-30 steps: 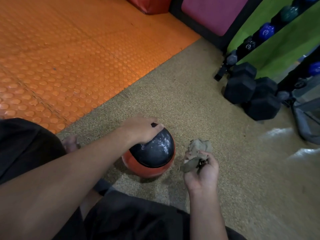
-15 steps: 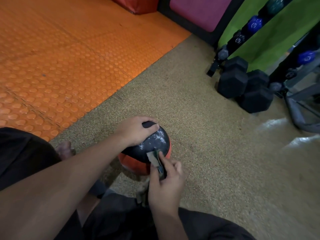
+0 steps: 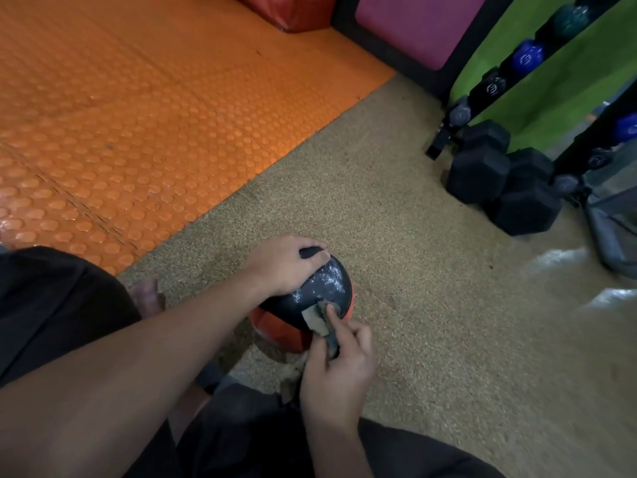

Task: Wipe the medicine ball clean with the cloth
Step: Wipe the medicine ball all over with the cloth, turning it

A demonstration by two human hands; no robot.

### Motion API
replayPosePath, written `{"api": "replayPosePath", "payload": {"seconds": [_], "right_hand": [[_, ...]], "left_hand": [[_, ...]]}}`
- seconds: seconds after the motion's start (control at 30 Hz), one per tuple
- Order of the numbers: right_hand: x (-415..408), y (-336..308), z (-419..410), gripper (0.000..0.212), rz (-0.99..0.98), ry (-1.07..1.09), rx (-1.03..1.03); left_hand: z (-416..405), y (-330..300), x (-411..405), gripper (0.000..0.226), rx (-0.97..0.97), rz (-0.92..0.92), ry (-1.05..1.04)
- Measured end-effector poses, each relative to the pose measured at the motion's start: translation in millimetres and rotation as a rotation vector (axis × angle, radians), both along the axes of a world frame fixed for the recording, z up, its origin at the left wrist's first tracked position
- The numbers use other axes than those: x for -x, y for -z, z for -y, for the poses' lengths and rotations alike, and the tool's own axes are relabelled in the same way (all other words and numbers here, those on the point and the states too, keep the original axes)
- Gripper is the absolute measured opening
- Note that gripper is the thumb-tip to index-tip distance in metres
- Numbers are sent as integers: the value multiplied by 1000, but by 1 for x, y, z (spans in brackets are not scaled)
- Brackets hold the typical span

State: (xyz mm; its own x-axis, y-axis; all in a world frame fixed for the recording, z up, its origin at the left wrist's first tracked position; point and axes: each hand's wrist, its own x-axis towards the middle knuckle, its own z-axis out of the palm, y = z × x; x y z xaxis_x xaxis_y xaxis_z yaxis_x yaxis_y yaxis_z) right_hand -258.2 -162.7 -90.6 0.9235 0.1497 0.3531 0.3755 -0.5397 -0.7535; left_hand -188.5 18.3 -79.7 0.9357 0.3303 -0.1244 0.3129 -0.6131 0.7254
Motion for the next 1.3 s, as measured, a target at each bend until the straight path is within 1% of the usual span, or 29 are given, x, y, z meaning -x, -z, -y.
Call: {"api": "replayPosePath", "payload": {"seconds": [0.07,0.17,0.23,0.3,0.37,0.4,0.47,0.53,0.6,0.63,0.67,0.73,0.8,0.83,0.9,0.97,1.03,1.07,1.1,1.2,1.23,1.3], "right_hand": [[-28,-4,-1,32,4,71,14],[-73,-12,-3,21,-110,211,56],[-68,-13,-4,21,-111,223,67],[-33,-11,-1,22,-57,148,64],[-1,-7,7,27,-50,77,27],[3,-5,9,28,-39,57,7],[-17,-6,7,25,-15,84,1],[-49,-7,2,19,-61,192,20],[-73,-6,-1,20,-124,266,15],[-73,-5,-2,22,-135,276,18],[-64,-4,-2,21,-117,257,25],[-28,-4,2,20,-55,154,27],[-1,-3,9,25,-31,51,13],[-5,-4,10,25,-8,33,13],[-36,-2,6,20,-28,90,2],[-71,0,3,16,-113,202,2],[-79,2,0,22,-122,259,26],[-67,2,-2,24,-96,267,38],[-48,0,-5,24,-72,239,39],[7,-2,-2,25,-45,50,40],[9,-3,-1,25,-19,21,49],[-20,-5,-3,18,18,41,87]], "left_hand": [[1,2,1,65,-20,10,9],[7,1,2,65,-62,1,22],[8,1,2,61,-64,6,5],[5,1,1,56,-34,8,-4],[1,1,-1,57,-15,-7,-4],[1,1,-1,57,-18,-17,0],[4,1,0,52,-44,-20,8],[9,0,2,58,-90,-13,20],[13,0,4,66,-98,-3,22],[14,0,4,64,-84,4,14],[12,0,4,58,-68,7,3],[6,-1,2,47,-35,8,-8],[3,-1,-1,47,-8,-6,-9],[4,0,-1,51,-8,-11,-6],[6,-1,0,57,-30,-6,-2],[10,0,1,60,-57,6,9],[11,2,2,60,-49,20,-5],[9,3,2,60,-25,22,-19],[6,3,1,59,1,20,-33],[-1,5,-1,58,40,5,-44],[-1,5,-1,57,37,5,-36],[2,6,1,58,9,19,-32]]}}
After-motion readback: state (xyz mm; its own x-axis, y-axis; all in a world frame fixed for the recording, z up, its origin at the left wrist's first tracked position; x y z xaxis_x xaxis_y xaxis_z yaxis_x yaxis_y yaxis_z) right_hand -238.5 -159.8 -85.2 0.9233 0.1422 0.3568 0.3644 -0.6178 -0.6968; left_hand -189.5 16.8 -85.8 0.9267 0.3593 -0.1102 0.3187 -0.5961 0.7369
